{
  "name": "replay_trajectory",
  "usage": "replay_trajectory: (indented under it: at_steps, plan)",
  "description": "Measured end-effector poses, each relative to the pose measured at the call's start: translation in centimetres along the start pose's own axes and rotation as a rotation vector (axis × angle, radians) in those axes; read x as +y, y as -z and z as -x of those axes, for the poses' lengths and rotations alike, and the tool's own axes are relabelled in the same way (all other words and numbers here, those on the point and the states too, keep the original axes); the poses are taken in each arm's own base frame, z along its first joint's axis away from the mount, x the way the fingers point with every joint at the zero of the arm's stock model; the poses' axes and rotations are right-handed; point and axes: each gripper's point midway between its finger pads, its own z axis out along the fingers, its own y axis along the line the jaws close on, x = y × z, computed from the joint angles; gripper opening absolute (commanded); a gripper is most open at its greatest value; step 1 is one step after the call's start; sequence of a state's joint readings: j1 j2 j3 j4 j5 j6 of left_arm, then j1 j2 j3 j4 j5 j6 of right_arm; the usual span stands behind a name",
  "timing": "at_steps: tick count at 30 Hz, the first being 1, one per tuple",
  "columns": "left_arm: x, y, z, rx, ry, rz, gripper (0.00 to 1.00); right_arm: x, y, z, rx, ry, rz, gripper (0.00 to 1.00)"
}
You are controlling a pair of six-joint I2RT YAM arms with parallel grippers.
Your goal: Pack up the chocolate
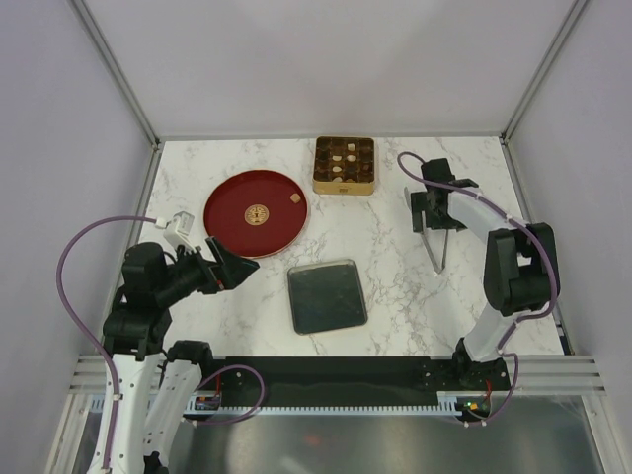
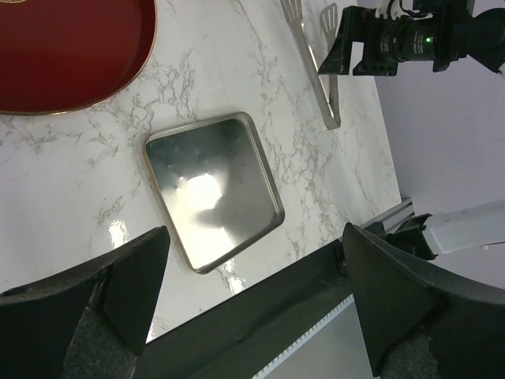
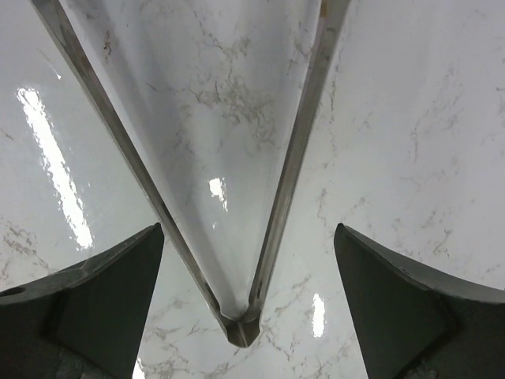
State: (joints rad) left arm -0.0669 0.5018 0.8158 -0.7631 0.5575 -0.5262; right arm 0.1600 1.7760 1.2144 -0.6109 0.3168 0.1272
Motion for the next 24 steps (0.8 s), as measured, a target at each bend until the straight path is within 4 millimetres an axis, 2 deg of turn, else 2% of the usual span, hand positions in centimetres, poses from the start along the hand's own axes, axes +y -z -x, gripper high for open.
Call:
replay_trajectory:
  at_steps: [3,6,10,13,16,18,20,24]
  plan:
    - [0.0,0.0,-0.1,0.006,0.004,0.002,0.98,-0.4,1.6,0.4,-0.016,-0.021,0.005,0.98]
    - [0.1,0.0,-0.2,0.010,0.006,0.002,0.98,-0.1,4.1,1.3,-0.068,-0.058,0.063,0.93]
    - [0.1,-0.1,-0.3,0.021,0.013,0.003,0.96,1.1,8.9,3.1,-0.192,-0.111,0.184,0.85]
    - [0.2,-0.4,-0.5,0.042,0.030,0.003,0.94,3.4,12.9,3.3,-0.291,-0.102,0.278,0.75]
    - [0.5,-0.8,-0.7,0.061,0.045,0.010,0.93,7.4,15.8,1.4,-0.335,-0.050,0.386,0.62]
    - [0.8,-0.9,-1.0,0.070,0.052,0.015,0.92,10.1,16.5,-0.7,-0.331,-0.009,0.445,0.57]
    - [1.1,-1.1,-1.3,0.079,0.058,0.020,0.92,12.3,16.3,-3.1,-0.304,0.024,0.478,0.56]
    - [1.8,-1.5,-2.0,0.104,0.076,0.035,0.92,14.5,14.8,-7.6,-0.230,0.090,0.463,0.54]
